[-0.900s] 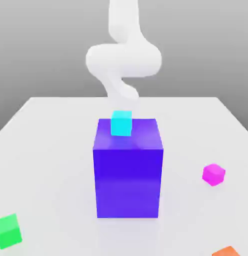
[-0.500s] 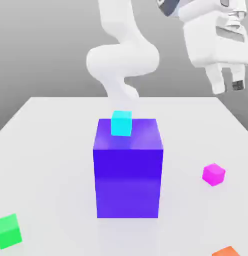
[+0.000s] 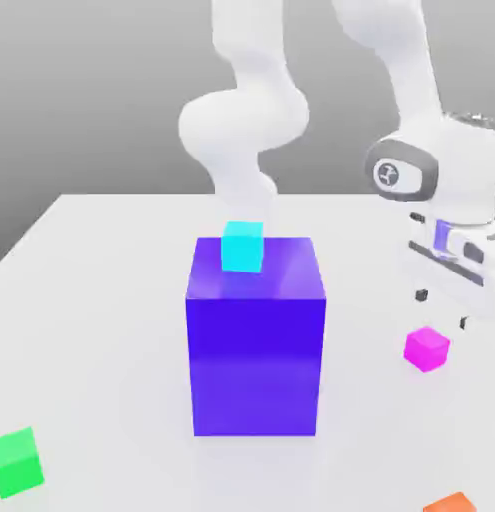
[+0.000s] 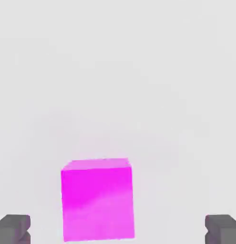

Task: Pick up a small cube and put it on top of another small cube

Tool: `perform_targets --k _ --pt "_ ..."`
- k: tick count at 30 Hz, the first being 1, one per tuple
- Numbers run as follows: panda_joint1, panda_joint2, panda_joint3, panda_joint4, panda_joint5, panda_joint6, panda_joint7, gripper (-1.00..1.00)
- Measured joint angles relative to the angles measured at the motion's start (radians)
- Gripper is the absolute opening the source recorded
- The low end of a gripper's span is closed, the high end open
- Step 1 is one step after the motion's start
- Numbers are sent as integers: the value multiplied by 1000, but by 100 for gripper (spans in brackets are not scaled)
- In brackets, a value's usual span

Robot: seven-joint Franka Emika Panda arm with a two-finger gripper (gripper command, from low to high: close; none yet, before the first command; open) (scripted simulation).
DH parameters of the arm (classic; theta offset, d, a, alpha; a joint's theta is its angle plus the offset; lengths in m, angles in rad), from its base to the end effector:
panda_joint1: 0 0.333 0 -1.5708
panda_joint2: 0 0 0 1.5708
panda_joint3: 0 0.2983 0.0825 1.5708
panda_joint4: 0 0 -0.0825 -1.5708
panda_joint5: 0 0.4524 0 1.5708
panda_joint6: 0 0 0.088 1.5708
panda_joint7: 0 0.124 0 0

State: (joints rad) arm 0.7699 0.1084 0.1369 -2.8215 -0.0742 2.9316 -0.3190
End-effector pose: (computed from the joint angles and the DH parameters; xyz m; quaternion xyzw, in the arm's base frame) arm 0.2268 0.3029 0.0722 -0.7968 -0.6042 -0.0017 0.0001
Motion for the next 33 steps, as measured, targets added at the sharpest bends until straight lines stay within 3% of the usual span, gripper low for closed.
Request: perform_targets --k 4,5,14,21,30,33 --pt "68 144 -84 25 -56 116 38 0" --pt "82 172 -99 31 -62 139 43 -100" --pt "65 122 -79 21 -48 97 32 -100" --pt "64 -79 -40 -6 91 -76 -52 -100" --pt "7 -88 -82 108 294 -211 -107 -100" --pt "-115 -64 -140 169 363 -261 -142 -100"
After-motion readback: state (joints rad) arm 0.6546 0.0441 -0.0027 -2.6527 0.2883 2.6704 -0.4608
